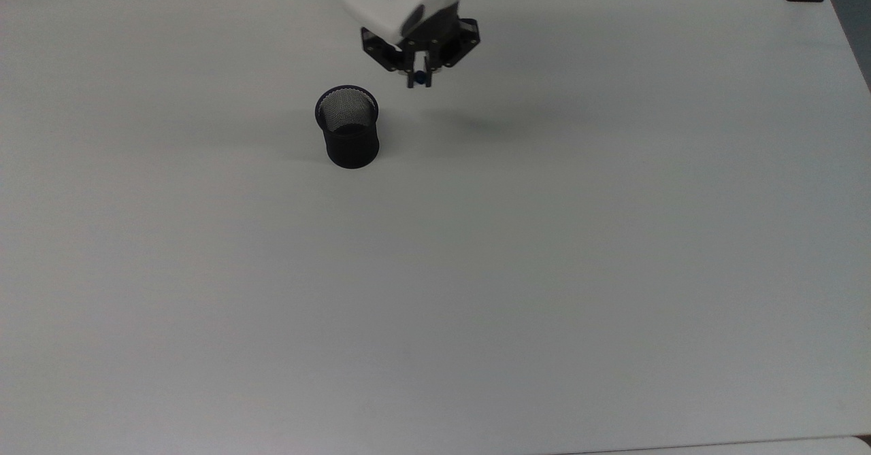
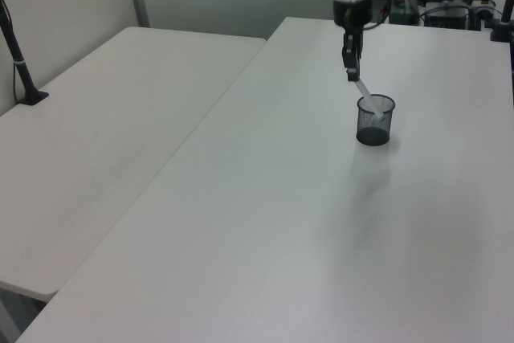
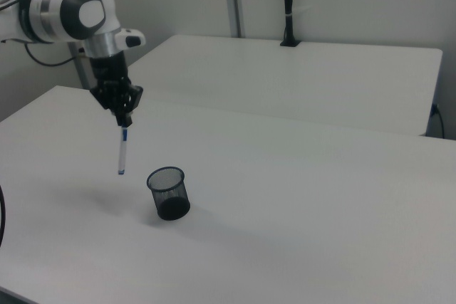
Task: Remove the marker
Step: 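Carry the marker beside the cup and lower it onto the table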
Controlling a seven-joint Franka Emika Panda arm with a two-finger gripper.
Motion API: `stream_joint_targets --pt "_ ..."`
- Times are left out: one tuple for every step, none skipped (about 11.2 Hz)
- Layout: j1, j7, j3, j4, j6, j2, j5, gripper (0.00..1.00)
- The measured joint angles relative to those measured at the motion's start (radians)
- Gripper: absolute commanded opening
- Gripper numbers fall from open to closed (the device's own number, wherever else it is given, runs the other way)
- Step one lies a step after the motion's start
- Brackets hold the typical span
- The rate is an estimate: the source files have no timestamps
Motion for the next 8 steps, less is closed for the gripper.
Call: stream_joint_targets --pt "0.021 0.006 0.001 -0.016 0.000 0.008 0.000 0.13" --pt "0.037 0.013 0.001 -0.032 0.000 0.020 0.000 0.13" --pt "0.050 0.018 0.001 -0.049 0.000 0.037 0.000 0.14" --pt "0.062 0.026 0.001 -0.063 0.010 0.061 0.000 0.14" --pt "0.071 0.052 0.001 -0.076 0.038 0.085 0.000 0.14" --pt "0.077 0.075 0.001 -0.083 0.067 0.112 0.000 0.14" --pt "0.079 0.087 0.001 -0.085 0.092 0.137 0.000 0.18" --pt "0.078 0.091 0.001 -0.085 0.117 0.156 0.000 0.27"
